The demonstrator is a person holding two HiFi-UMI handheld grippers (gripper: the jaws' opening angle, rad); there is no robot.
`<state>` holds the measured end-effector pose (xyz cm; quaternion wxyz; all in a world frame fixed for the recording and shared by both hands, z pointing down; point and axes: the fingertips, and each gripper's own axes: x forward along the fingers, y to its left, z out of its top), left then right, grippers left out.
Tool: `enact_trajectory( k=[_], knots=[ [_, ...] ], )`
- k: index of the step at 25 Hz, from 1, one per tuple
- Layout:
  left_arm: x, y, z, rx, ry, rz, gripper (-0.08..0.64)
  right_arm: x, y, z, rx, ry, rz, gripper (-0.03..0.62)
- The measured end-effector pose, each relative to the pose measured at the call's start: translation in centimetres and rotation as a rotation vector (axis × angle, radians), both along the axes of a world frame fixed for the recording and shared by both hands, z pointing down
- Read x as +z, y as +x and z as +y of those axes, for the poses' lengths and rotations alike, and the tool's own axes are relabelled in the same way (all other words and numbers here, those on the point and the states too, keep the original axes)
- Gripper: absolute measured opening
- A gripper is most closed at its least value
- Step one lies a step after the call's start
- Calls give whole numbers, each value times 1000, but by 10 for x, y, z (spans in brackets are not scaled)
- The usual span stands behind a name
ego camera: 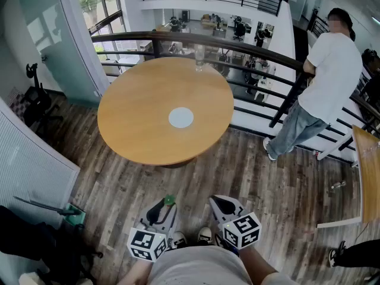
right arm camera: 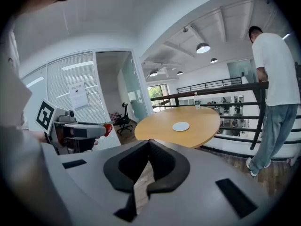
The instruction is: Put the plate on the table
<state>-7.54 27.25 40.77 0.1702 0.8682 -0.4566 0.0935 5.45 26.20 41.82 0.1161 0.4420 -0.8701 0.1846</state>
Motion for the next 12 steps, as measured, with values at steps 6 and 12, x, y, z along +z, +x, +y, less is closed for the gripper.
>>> enact_trajectory(
  k=[6, 12],
  knots=[
    [-3, -2, 8, 7, -3, 4, 147, -6, -12, 9, -40, 1, -10, 20],
    [-2, -13, 13, 1, -2, 2, 147, -5, -28, 13, -56, 0, -17, 20]
  ],
)
